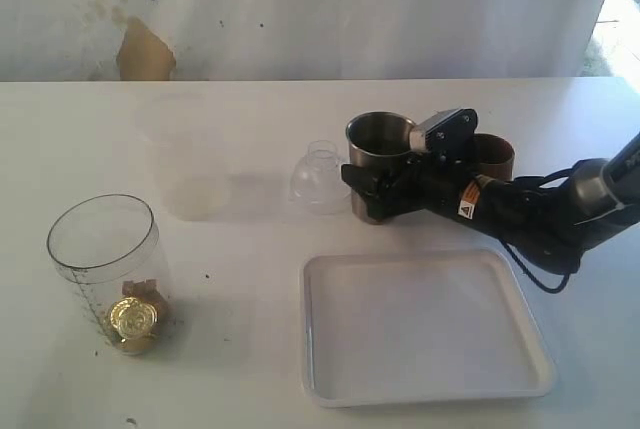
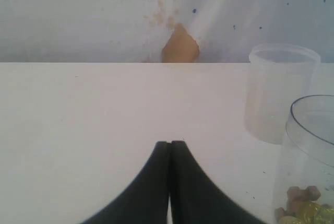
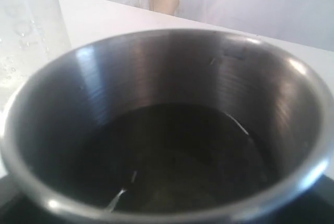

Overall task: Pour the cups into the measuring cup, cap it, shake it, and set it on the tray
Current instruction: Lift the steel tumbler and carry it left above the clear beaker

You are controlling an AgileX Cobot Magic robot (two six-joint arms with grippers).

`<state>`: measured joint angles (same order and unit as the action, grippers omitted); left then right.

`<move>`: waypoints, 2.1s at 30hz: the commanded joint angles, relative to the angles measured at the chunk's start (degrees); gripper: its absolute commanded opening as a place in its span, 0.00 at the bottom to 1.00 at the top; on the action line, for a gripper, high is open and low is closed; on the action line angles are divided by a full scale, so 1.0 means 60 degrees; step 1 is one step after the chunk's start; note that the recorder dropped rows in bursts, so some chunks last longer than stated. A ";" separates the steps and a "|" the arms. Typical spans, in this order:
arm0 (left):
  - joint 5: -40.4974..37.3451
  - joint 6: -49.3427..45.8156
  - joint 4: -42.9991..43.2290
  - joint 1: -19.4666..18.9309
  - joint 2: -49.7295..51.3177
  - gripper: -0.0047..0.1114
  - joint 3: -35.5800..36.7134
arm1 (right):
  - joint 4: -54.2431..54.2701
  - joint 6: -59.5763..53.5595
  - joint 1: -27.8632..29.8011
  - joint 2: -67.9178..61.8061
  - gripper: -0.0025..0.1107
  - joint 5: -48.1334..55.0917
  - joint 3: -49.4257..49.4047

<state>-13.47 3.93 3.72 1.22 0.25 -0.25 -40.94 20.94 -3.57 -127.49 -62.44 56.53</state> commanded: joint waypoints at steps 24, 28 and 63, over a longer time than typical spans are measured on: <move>0.0017 0.0019 0.0005 0.0014 -0.0042 0.04 0.0042 | -0.1869 0.1272 0.0001 0.2360 0.02 0.0349 0.0035; 0.0017 0.0019 0.0005 0.0014 -0.0042 0.04 0.0042 | -0.2219 0.1949 -0.0174 0.2899 0.02 0.0507 0.0035; 0.0017 0.0019 0.0005 0.0014 -0.0042 0.04 0.0042 | -0.2290 0.3006 -0.4561 0.3310 0.02 0.3872 0.2121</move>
<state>-13.47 3.93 3.72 1.22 0.25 -0.25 -56.62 38.80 -30.01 -107.41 -37.46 67.38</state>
